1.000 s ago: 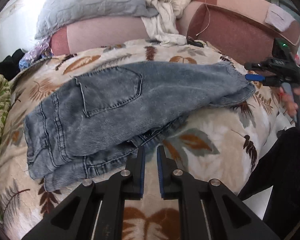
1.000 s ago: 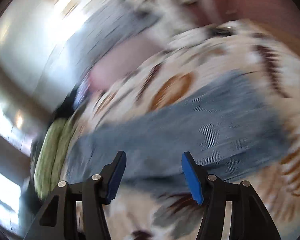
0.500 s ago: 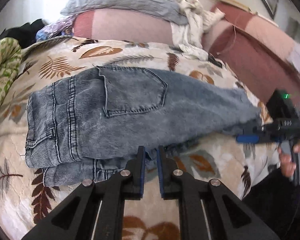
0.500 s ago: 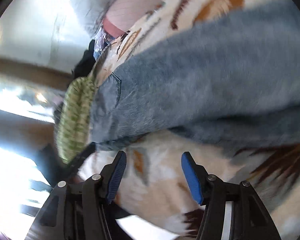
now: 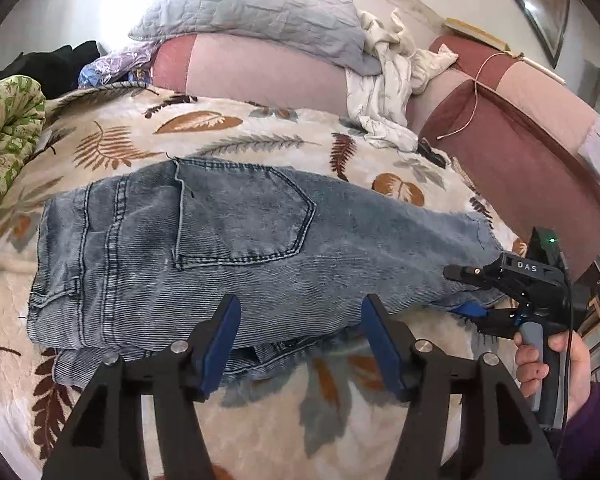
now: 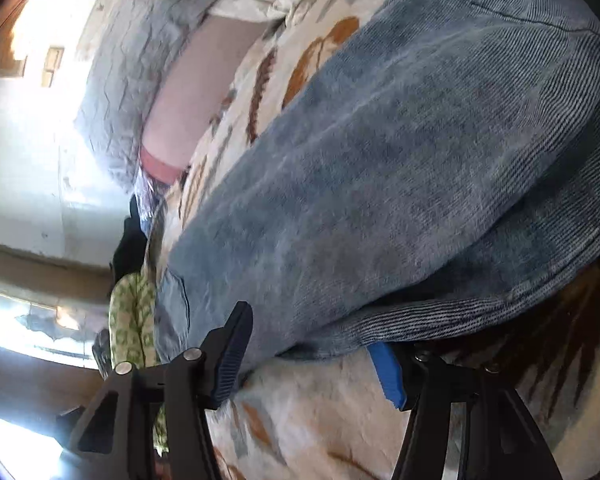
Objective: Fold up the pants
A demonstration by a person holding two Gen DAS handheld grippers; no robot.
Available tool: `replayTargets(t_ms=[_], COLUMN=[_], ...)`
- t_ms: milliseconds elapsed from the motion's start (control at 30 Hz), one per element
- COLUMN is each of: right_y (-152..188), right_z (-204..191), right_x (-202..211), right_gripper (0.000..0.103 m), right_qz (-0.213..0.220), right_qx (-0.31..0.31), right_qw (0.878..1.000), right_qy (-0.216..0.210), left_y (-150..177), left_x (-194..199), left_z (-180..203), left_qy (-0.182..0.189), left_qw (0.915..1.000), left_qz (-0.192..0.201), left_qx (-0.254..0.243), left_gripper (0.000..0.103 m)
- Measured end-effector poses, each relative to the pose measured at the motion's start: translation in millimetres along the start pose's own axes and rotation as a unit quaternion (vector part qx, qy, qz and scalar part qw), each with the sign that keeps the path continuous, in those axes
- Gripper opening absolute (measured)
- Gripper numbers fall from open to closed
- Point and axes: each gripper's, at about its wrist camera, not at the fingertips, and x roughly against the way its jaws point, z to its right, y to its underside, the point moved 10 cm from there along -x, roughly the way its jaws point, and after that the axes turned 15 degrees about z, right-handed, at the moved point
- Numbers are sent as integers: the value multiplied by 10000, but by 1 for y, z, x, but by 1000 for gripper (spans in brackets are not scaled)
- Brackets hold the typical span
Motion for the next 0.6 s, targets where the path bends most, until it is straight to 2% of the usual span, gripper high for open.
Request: replayTargets(t_ms=[33,67,133,167,233,300,433,500,600], right_y=[-1,-1,-6,-11,-18,-19,-11,-6,1], right_z=[-3,-6,-12,-13,-5,12,30,31,34], right_x=[1,3,10,16,24,27,29,28,26], right_gripper=[48,27,11,8,6,4,4,4,4], right_qz=[58,92,219,327,454,434,214,195,76], right_qx=[117,241,356,381,478,419,534,666,638], right_qw=[9999,9997,9991,9986,9978,9978,9973,9965,9967], right_qy=[11,-17,-115,-167,11,275,449,476,492], left_y=[3,5,9,10,12,12,11,6,1], left_x=[-3,-5,-7,-6,-5,-4,-5,-4,-3], left_z=[0,1,3,2,-4,-13,-34,-47,-56], left_qy=[-15,-6,-31,-65,-230,-312,-500,-763,-940], left_qw=[10000,9999,9998,9997,9991,9992,9982,9968,9954], left_qz=[-70,-127,-198,-202,-211,-222,-280,-183,-85], left_qx=[12,15,-75,-148,-272,-148,175,175,155], left_gripper=[64,64,64,64,64,64,64,64,65])
